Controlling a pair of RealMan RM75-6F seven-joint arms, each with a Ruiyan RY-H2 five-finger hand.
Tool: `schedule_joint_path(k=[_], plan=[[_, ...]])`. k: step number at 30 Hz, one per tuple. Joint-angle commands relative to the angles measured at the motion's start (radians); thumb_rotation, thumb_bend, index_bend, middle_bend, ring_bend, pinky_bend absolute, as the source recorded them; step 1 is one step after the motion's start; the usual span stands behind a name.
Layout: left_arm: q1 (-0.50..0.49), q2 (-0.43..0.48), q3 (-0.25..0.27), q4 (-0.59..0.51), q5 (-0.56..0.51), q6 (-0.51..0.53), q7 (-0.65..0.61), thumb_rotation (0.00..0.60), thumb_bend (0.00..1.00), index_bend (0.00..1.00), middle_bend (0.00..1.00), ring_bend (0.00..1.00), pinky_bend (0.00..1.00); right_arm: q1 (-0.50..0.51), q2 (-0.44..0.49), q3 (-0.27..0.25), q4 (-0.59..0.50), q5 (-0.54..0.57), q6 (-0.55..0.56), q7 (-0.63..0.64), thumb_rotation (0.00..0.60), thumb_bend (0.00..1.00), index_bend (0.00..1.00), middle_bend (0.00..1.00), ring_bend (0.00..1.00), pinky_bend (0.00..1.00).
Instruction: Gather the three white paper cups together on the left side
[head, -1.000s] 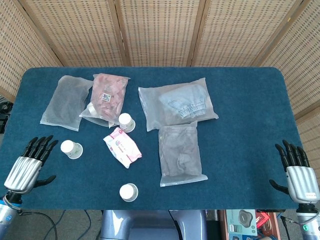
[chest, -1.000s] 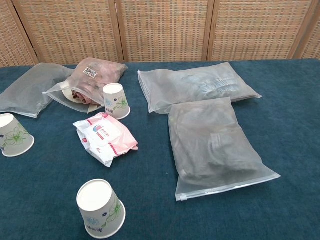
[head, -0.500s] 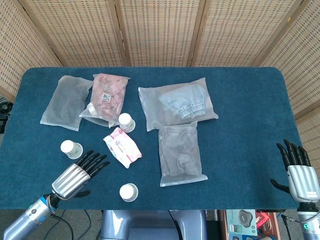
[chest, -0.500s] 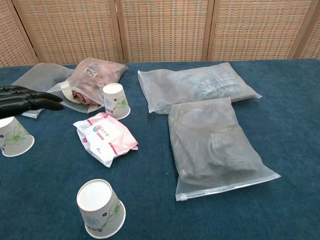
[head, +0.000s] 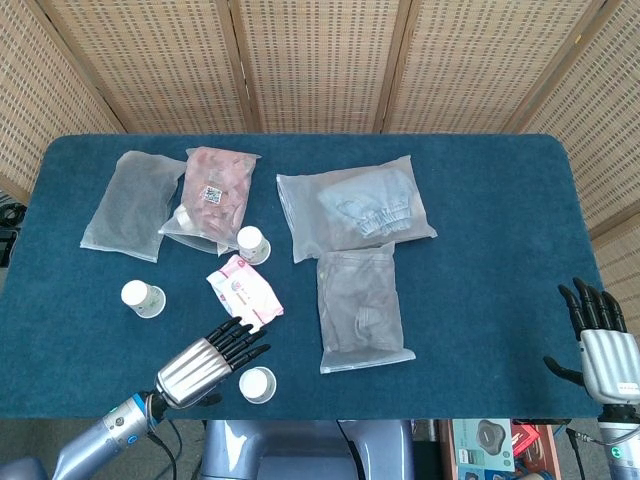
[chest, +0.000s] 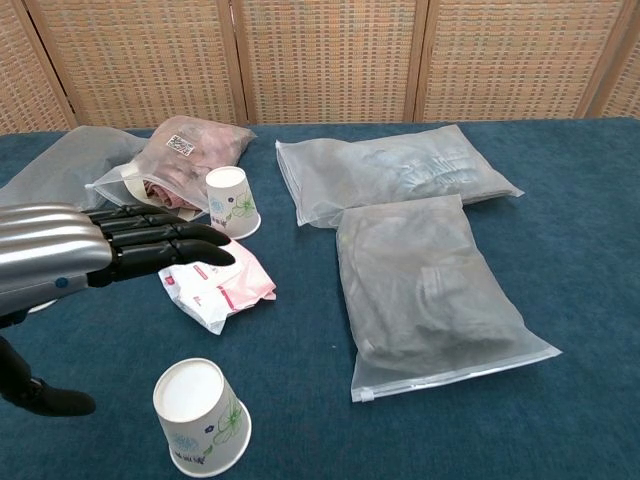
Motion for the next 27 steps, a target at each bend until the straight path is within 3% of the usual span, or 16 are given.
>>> schedule_joint_path(k=[1,14,27], plan=[[-0.029,-0.019,-0.024,-0.021,-0.077,-0.057,0.045,0.6,0.17,0.17,0.0,0.0,0.0,-0.001,0.001,0.0,0.002,0.0,0.001,0.004,0.6,0.09,0.0,0.0,0.0,0.0],[-0.119,-0.079,-0.074,-0.06,-0.326,-0.169,0.214,0.6,0.17,0.22,0.0,0.0,0.0,-0.001,0.005,0.003,0.005,0.004,0.0,0.015,0.6,0.09,0.0,0.0,0.0,0.0],[-0.179,-0.1,-0.038,-0.097,-0.498,-0.162,0.355,0.6,0.17,0.26,0.0,0.0,0.0,-0.008,0.011,0.011,0.006,0.012,0.011,0.039,0.6,0.09,0.0,0.0,0.0,0.0]])
